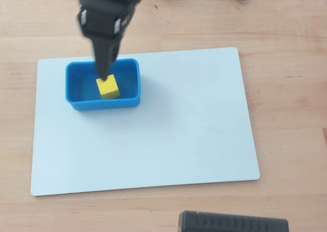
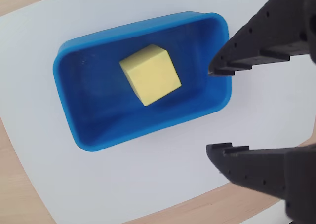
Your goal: Pick up yellow cube and drop it in the blue rectangular bin
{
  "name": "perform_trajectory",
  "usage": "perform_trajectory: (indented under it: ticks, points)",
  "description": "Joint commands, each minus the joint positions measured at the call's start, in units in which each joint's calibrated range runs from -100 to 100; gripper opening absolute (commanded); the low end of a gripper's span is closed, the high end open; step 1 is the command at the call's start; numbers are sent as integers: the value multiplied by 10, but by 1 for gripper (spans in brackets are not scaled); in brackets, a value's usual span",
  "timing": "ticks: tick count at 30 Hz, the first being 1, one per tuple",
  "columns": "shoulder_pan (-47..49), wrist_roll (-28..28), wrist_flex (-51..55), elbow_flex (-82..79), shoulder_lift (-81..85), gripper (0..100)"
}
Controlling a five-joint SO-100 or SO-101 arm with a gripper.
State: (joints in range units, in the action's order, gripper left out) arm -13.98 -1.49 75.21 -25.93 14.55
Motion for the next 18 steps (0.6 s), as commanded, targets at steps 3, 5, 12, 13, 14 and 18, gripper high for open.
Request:
perform_trajectory:
  ticks: [3,5,12,13,14,18]
  points:
    - [64,2,19,-51,184,3]
    - [82,3,13,-83,212,2]
    - [110,5,-44,-259,370,0]
    - [110,5,-51,-282,383,0]
    - [111,7,-62,-309,397,0]
    - [115,15,-120,-432,481,0]
